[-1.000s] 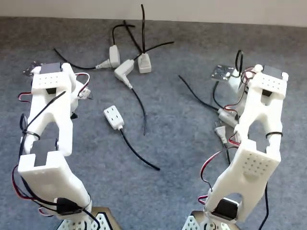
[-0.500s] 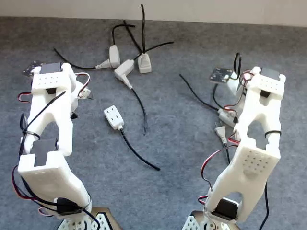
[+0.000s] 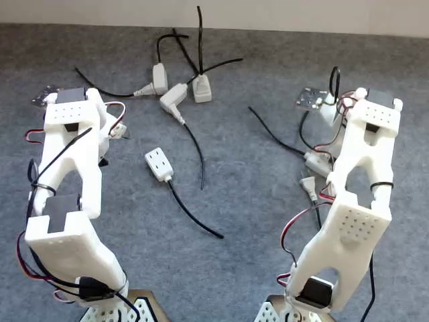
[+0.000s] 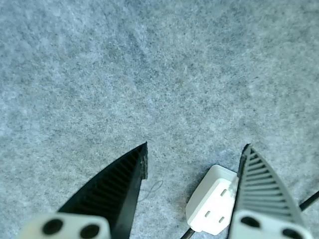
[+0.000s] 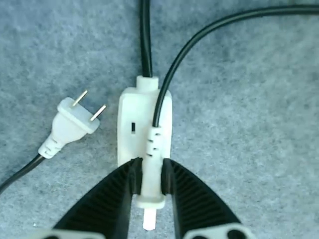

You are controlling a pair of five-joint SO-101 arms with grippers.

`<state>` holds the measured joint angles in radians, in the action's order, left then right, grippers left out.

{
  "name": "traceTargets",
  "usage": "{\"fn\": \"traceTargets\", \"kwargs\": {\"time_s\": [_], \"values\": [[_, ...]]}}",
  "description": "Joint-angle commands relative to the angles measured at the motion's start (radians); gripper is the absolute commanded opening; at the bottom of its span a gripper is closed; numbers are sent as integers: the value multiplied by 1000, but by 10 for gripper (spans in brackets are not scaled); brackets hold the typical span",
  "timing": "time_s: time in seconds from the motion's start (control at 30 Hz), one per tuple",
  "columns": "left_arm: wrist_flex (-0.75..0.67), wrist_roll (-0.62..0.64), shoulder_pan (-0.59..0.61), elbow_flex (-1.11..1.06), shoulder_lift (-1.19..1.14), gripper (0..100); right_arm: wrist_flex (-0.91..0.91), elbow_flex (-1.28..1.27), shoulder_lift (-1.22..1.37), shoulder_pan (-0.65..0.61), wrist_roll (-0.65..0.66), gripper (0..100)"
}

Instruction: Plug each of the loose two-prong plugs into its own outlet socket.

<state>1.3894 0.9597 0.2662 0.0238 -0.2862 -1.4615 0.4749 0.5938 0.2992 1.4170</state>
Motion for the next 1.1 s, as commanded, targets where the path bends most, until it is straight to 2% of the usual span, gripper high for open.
{"fn": "traceTargets", "kwargs": {"time_s": [0.0,0.33,0.57,0.83,0.93,1.0,1.07], "values": [[-8,-6,5,18,4,294,4,93,-58,-24,-54,22],[-21,-15,5,16,2,294,-297,361,-162,-180,-110,19],[-23,-259,-45,16,2,292,-302,639,-259,-302,-264,19],[-138,-486,-166,-68,16,292,-298,661,-406,-410,-608,19],[-141,-514,-193,-74,16,291,-298,664,-409,-426,-681,19],[-143,-514,-189,-76,16,291,-302,651,-401,-421,-680,19],[-143,-514,-174,-74,15,291,-302,578,-378,-360,-675,19]]}}
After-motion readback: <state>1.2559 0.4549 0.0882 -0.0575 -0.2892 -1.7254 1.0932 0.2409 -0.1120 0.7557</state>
